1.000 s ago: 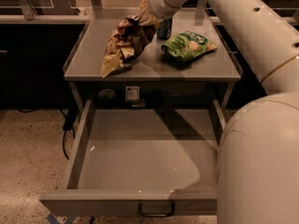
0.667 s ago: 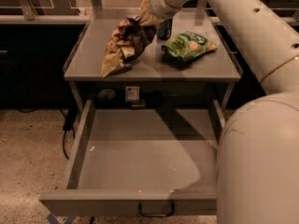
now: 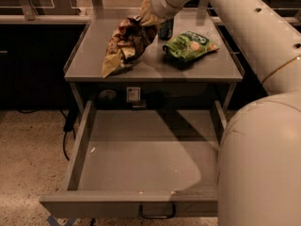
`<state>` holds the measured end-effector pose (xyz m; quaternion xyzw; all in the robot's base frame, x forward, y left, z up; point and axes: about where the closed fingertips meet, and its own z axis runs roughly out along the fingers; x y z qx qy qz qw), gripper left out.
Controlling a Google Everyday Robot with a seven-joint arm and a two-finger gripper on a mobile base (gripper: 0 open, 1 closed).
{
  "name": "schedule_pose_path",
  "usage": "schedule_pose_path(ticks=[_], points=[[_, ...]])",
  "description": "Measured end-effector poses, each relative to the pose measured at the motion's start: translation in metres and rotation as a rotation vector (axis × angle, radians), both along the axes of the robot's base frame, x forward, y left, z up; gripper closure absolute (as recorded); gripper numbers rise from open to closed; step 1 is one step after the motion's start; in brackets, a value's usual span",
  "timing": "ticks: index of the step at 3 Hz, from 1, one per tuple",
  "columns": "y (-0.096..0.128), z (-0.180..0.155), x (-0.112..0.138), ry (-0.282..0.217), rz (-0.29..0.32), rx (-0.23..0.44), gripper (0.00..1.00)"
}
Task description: Pick brown chip bag from top drawer and place on counter
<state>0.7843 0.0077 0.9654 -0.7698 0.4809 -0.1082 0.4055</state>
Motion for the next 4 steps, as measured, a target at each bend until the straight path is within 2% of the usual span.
schedule_pose_path(ticks=[2, 3, 4], points=[[0.0001, -0.0001, 0.0000, 0.000, 0.000, 0.000, 0.11], [0.0002, -0.0002, 0.0000, 0.000, 0.000, 0.000, 0.00], [0.0002, -0.0002, 0.0000, 0.000, 0.000, 0.000, 0.00]])
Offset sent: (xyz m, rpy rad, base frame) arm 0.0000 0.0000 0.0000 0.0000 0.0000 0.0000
